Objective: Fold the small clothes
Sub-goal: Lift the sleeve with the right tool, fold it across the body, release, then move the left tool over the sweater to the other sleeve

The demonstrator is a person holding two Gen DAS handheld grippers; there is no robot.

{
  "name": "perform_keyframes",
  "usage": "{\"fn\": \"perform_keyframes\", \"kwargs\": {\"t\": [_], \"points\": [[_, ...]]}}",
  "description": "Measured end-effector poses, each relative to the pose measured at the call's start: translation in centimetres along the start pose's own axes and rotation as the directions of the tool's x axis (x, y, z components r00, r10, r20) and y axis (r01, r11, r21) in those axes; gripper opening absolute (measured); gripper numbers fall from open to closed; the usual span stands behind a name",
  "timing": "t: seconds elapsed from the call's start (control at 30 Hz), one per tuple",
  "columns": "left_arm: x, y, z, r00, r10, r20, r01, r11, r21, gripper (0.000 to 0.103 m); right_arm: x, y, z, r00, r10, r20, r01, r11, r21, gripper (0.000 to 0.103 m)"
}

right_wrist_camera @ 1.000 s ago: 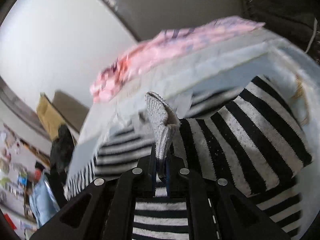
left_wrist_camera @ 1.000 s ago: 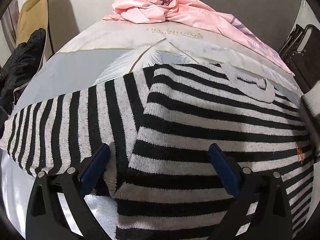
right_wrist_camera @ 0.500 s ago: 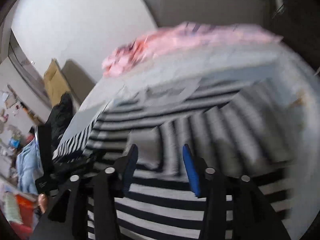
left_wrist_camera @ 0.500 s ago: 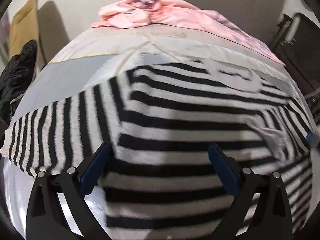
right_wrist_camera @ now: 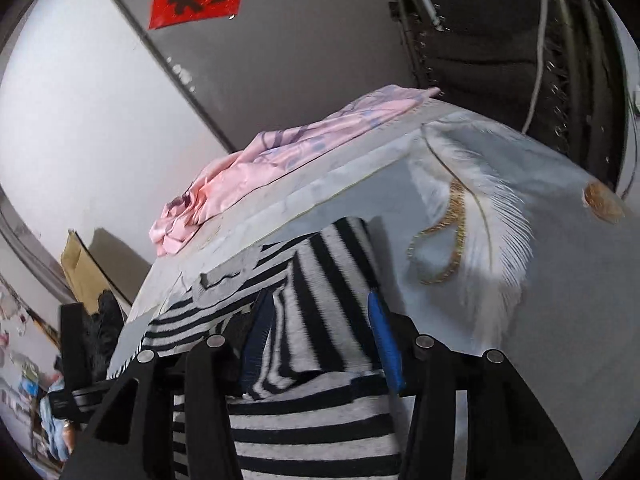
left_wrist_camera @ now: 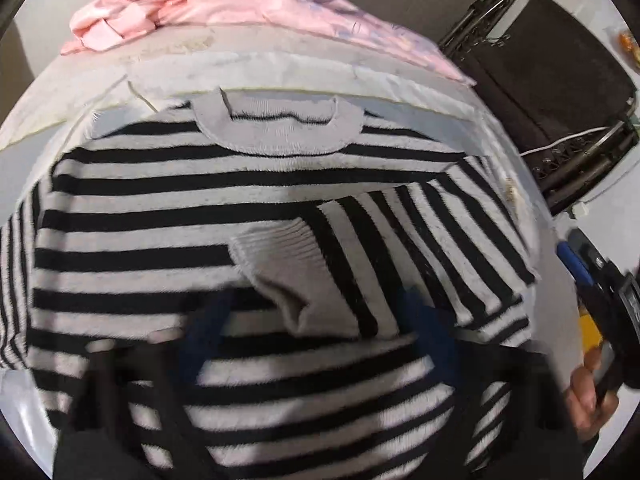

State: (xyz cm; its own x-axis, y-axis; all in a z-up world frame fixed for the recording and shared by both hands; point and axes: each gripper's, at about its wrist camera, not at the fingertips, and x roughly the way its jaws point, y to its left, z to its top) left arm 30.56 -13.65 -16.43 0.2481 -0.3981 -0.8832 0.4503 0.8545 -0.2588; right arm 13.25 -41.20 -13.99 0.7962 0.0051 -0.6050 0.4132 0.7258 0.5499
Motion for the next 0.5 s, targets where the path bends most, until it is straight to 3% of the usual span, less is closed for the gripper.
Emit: {"fn": "perform_keyframes", "kwargs": {"t": [0.03,0.07,0.2,0.3,0.37,0.43,0.5], "points": [[0.6,0.1,0.4,1.000,0.017,-0.019,-0.017,1.000,0.002,0.010,0.1,-0.5,0.0,1.000,0.005,-0.005,-0.005,1.000,0.018,0.048],[0.7,0.2,0.8,1.000,0.015,-0.022,-0.015,1.000,0.000,0.008,0.1,-1.1,0.0,1.000,0.012,-0.010,-0.012,0.999,0.036,0.045],[-2.6,0.9,1.7,0.989,0.101,0.108,-0.105,0.994,0.025,0.008,-0.2,-1.5,0.2,1.000,0.015,-0.011,-0.015,0.999,0.033,0.032],[-4.3,1.6,2.0,0.987,0.093,0.133,-0.099,0.994,0.038,0.009,0.5,0.4,0.1,0.998,0.021,-0.051,-0.023,0.999,-0.035,0.026],[-3.5,1.4,1.3,0.983,0.144,0.115,-0.152,0.986,0.065,0.016,1.5,2.2,-0.6,0.996,-0.004,-0.090,-0.007,0.993,-0.116,0.023],[-2.3,1.7,0.3,0.970,0.219,0.105,-0.227,0.971,0.078,0.035,3.3,3.5,-1.6,0.985,-0.063,-0.163,0.030,0.980,-0.199,0.019],[-1.2,2.9,-0.8,0.956,0.277,0.092,-0.284,0.957,0.063,0.038,5.4,3.2,-2.7,0.961,-0.141,-0.236,0.088,0.971,-0.223,0.006]]}}
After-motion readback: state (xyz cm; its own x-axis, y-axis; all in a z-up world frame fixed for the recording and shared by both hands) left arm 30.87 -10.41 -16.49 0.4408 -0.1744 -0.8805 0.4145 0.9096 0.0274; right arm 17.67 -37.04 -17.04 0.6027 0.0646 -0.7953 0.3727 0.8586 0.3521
